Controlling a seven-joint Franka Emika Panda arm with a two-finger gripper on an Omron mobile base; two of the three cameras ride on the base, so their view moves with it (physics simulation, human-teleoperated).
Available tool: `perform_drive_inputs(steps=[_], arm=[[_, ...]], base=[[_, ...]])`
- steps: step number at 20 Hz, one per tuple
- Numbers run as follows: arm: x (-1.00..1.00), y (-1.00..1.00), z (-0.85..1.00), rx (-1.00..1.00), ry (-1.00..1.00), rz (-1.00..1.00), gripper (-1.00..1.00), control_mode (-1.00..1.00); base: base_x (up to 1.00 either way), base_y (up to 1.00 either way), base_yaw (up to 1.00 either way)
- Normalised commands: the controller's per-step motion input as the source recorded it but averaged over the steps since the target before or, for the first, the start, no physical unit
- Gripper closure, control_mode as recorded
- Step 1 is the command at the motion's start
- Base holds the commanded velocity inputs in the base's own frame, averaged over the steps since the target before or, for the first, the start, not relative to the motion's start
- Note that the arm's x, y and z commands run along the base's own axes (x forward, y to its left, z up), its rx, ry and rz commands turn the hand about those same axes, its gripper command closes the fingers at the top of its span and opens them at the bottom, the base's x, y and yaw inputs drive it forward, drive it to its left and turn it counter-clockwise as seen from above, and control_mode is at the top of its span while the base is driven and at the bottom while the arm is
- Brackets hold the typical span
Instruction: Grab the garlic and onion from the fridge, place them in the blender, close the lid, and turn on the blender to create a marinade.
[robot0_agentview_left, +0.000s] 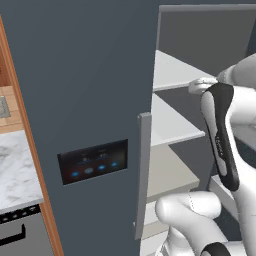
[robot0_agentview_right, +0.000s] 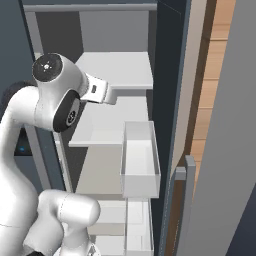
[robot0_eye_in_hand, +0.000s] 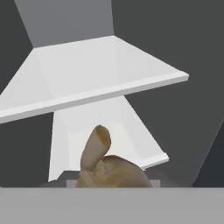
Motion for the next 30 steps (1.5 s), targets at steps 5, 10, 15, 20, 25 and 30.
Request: perform_drive_inputs(steps=[5,10,15,20,25,30], arm=[[-0.89,0.2,0.0,0.03,0.07,0.02,1.0,-1.0],[-0.79,0.38,0.0,0.02,0.11,0.01,1.0,-1.0],[-0.51,0.51,-0.16,0.0,0.13,0.02,1.0,-1.0],[-0.1,0.42,-0.27,-0.07,0.17,0.02,1.0,-1.0],[0.0,0.18,-0.14,-0.05,0.12,0.0,1.0,-1.0],[-0.28,0.01,-0.07,0.0,0.0,0.0,1.0,1.0]], base=[[0.0,0.0,0.0],[0.0,0.0,0.0],[0.0,0.0,0.0],[0.0,0.0,0.0],[0.0,0.0,0.0],[-0.4,0.0,0.0]])
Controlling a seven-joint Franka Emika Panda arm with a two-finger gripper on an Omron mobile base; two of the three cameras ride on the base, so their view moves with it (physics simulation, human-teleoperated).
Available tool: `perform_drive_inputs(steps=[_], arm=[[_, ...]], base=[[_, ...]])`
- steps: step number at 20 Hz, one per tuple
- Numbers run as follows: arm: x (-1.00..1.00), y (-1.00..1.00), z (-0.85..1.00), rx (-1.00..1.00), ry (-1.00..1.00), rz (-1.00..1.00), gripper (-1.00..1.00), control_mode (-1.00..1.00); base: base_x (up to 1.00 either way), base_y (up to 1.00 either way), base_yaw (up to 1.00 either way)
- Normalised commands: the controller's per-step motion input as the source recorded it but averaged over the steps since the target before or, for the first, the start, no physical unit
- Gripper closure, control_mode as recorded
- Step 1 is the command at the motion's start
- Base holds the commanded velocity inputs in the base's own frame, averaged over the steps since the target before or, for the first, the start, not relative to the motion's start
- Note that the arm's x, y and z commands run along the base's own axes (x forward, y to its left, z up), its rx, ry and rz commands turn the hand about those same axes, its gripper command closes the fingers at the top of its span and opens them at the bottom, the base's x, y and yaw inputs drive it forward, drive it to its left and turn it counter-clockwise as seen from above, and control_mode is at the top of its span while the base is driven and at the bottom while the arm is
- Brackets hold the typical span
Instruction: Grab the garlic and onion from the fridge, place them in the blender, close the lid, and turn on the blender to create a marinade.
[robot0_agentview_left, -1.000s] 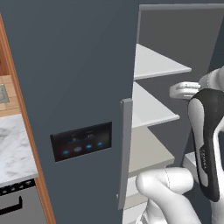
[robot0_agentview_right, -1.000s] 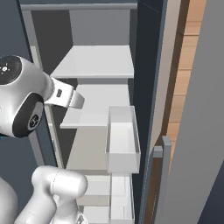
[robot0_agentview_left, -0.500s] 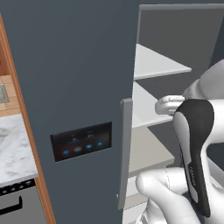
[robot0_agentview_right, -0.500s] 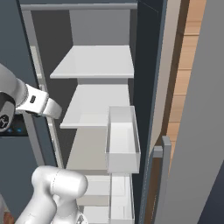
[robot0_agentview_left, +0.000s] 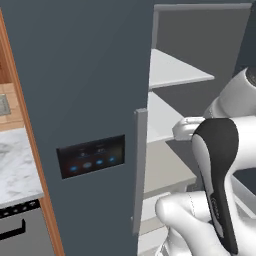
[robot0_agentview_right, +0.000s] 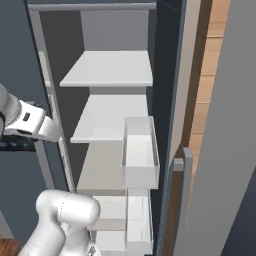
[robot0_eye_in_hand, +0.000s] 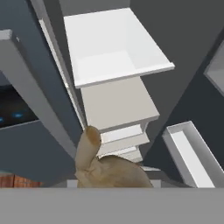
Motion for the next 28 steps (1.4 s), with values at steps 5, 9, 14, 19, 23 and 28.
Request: perform_drive_inputs(steps=[5,9,14,19,23,28], arm=[[0.0,0.0,0.0,0.0,0.0,0.0,1.0,1.0],[0.0,0.0,0.0,0.0,0.0,0.0,1.0,1.0],[0.0,0.0,0.0,0.0,0.0,0.0,1.0,1.0],[0.0,0.0,0.0,0.0,0.0,0.0,1.0,1.0],[0.0,0.0,0.0,0.0,0.0,0.0,1.0,1.0],[0.0,0.0,0.0,0.0,0.0,0.0,1.0,1.0]], base=[[-1.0,0.0,0.01],[-1.0,0.24,0.11],[-1.0,0.46,0.34],[-1.0,0.57,0.49],[-0.91,0.56,0.55],[-0.77,0.24,0.57]])
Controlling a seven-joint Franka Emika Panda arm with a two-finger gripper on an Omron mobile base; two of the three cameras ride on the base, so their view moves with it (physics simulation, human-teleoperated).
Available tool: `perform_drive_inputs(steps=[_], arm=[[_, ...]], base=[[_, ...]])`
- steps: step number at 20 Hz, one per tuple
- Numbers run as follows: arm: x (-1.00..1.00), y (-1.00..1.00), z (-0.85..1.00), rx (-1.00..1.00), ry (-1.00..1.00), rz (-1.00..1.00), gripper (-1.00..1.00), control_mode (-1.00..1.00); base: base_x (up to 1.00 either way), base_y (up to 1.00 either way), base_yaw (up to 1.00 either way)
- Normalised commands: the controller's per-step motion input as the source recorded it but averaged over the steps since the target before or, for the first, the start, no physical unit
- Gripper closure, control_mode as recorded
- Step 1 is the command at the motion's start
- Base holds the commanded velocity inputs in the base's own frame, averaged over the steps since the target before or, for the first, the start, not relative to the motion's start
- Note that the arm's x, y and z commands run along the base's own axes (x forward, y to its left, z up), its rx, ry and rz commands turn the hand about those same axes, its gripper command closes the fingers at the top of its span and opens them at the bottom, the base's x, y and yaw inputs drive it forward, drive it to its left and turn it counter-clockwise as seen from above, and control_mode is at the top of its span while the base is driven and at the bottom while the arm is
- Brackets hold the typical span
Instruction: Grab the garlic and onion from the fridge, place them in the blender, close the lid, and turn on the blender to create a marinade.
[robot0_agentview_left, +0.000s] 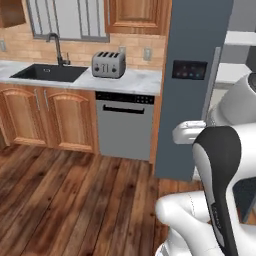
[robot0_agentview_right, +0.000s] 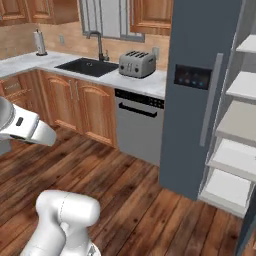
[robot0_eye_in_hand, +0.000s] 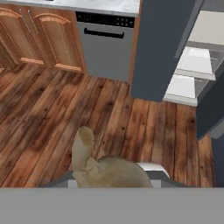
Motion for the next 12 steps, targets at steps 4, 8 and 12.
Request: perform_drive_inputs(steps=[4,8,12], arm=[[0.0,0.0,0.0,0.0,0.0,0.0,1.0,1.0],[0.0,0.0,0.0,0.0,0.0,0.0,1.0,1.0],[0.0,0.0,0.0,0.0,0.0,0.0,1.0,1.0]], base=[[-0.65,0.0,0.59],[-0.64,0.0,0.63],[-0.69,0.02,0.65]])
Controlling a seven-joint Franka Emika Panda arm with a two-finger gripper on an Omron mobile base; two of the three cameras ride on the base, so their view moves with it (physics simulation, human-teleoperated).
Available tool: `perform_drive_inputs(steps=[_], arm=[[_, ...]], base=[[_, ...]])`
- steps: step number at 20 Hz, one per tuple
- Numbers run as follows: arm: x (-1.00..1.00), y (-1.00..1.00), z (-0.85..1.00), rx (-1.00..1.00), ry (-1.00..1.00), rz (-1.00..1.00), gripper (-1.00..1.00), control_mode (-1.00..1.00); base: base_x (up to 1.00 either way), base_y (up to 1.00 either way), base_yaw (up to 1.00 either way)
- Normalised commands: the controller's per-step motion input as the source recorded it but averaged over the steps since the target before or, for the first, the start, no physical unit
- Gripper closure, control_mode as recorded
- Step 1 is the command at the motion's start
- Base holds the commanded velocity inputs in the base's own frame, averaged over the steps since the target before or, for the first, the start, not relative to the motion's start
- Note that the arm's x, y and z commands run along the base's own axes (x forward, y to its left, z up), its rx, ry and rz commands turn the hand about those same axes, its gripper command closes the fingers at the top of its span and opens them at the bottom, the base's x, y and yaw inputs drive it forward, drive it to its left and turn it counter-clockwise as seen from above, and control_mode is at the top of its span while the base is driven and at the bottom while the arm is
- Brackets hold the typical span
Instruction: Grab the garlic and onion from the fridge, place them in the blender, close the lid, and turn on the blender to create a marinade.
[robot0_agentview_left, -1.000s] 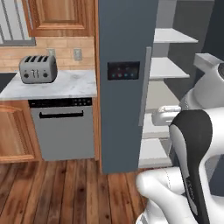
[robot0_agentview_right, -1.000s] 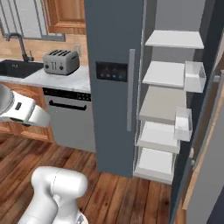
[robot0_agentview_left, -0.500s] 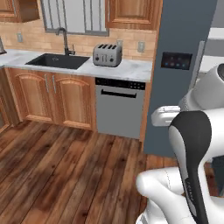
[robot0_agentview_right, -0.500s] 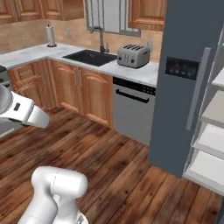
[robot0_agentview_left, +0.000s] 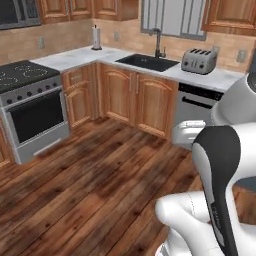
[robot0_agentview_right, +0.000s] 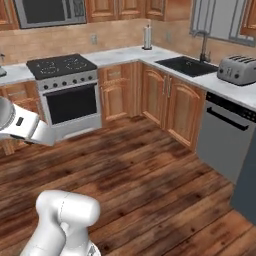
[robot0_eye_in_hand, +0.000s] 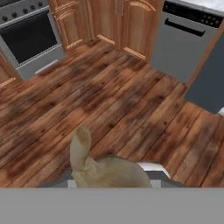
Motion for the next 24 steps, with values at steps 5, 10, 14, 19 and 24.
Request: perform_drive_inputs(steps=[5,10,14,19,24], arm=[[0.0,0.0,0.0,0.0,0.0,0.0,1.0,1.0],[0.0,0.0,0.0,0.0,0.0,0.0,1.0,1.0],[0.0,0.0,0.0,0.0,0.0,0.0,1.0,1.0],[0.0,0.0,0.0,0.0,0.0,0.0,1.0,1.0],[0.0,0.0,0.0,0.0,0.0,0.0,1.0,1.0]], base=[[-0.76,0.11,0.65],[-0.82,0.24,0.62],[-0.92,0.3,0.6],[-0.91,0.57,0.53],[-0.66,0.85,0.44]])
